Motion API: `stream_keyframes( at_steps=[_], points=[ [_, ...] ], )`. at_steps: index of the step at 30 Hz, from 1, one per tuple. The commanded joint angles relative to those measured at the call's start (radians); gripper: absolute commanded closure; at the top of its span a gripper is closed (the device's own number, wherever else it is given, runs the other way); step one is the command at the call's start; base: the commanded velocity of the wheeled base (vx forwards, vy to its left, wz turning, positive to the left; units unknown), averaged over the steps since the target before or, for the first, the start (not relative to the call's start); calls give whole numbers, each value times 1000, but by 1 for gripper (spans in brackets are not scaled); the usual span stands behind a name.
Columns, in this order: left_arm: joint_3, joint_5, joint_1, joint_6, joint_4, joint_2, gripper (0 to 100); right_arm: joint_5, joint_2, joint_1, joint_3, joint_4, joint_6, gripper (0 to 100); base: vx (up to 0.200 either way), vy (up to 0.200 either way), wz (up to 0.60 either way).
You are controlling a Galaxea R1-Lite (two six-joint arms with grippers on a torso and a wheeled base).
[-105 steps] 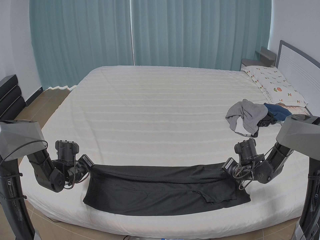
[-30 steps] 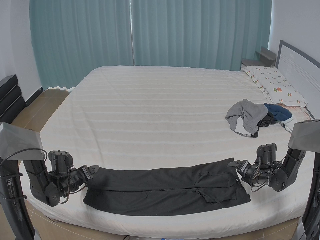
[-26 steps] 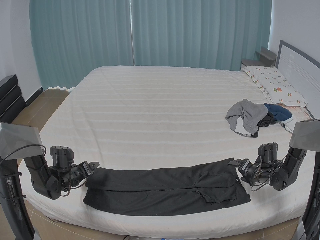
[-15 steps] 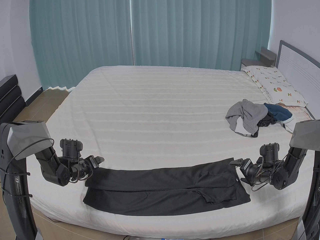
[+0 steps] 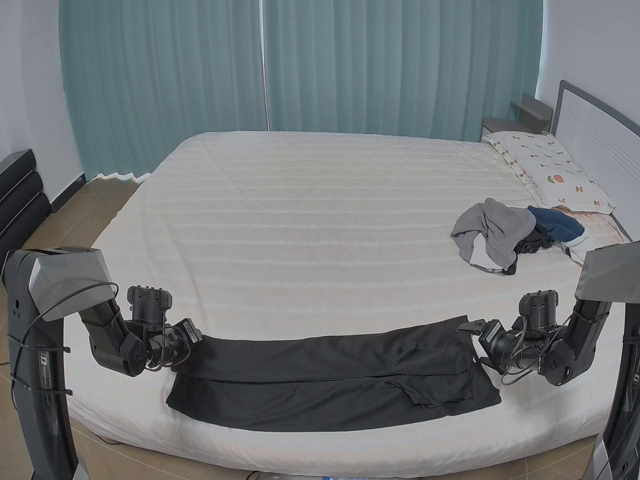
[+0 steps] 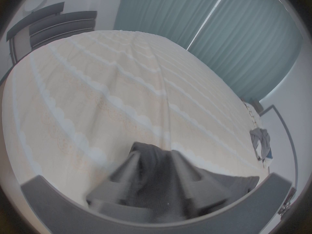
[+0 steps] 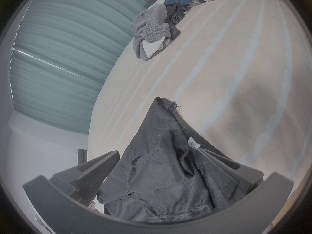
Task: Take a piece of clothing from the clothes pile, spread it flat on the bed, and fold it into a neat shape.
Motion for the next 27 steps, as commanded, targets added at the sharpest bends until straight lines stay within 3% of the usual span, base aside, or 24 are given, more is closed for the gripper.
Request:
stream_keyframes(
  at_steps=[1, 14, 15, 22, 27],
  points=[
    [-21, 7, 7, -78, -13, 2, 100, 0, 11, 1, 3, -3, -1, 0, 0, 0, 0],
    [-6, 13, 21, -115, -28, 2, 100, 0, 11, 1, 3, -3, -2, 0, 0, 0, 0],
    [-6, 13, 21, -117, -28, 1, 0, 0, 11, 1, 3, -3, -1, 0, 0, 0, 0],
    [19, 8, 38, -170, -30, -56, 0, 2, 10, 1, 3, -5, 1, 0, 0, 0, 0],
    [112, -104, 67, -180, -30, -187, 0, 2, 10, 1, 5, -5, 1, 0, 0, 0, 0]
  ],
)
